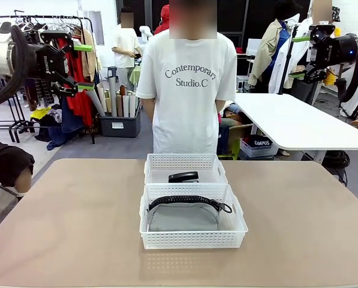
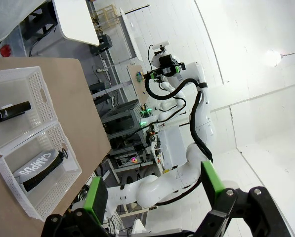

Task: Distribute items into two baskets.
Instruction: Place the picked Stapler into the Organizing basket as instructed by the person.

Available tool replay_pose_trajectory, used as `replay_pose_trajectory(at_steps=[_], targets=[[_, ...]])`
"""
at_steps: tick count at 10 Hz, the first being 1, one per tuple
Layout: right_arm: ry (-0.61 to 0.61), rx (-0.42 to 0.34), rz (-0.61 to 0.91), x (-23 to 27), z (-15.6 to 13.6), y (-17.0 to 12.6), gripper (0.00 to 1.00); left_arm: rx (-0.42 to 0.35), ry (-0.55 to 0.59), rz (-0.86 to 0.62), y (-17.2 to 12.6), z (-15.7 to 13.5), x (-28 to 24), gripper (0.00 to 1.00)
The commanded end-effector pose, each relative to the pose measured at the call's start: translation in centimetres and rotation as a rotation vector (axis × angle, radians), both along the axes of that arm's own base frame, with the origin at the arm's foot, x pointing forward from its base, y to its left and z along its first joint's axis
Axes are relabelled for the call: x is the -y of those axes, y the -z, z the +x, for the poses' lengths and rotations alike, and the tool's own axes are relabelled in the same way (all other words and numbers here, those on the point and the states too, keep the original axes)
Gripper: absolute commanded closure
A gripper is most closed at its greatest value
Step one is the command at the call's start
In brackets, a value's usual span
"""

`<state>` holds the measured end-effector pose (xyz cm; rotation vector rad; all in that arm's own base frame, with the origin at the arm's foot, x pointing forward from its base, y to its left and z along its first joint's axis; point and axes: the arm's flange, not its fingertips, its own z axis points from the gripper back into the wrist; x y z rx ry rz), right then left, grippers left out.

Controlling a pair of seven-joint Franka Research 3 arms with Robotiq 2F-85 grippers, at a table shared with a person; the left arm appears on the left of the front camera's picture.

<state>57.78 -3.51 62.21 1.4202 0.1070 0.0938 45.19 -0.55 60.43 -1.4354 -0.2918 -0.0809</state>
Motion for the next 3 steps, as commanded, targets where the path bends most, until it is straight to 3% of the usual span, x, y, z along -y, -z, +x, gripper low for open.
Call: replay_pose_trajectory(at_steps=[1, 3], targets=[[0.000, 0.004, 0.000, -0.03, -0.08, -0.24, 0.00, -0.002, -0.003, -0.006, -0.24, -0.14, 0.15, 0.00], [0.000, 0.004, 0.000, -0.03, -0.08, -0.24, 0.00, -0.002, -0.003, -0.006, -0.24, -0.14, 0.15, 0.00]])
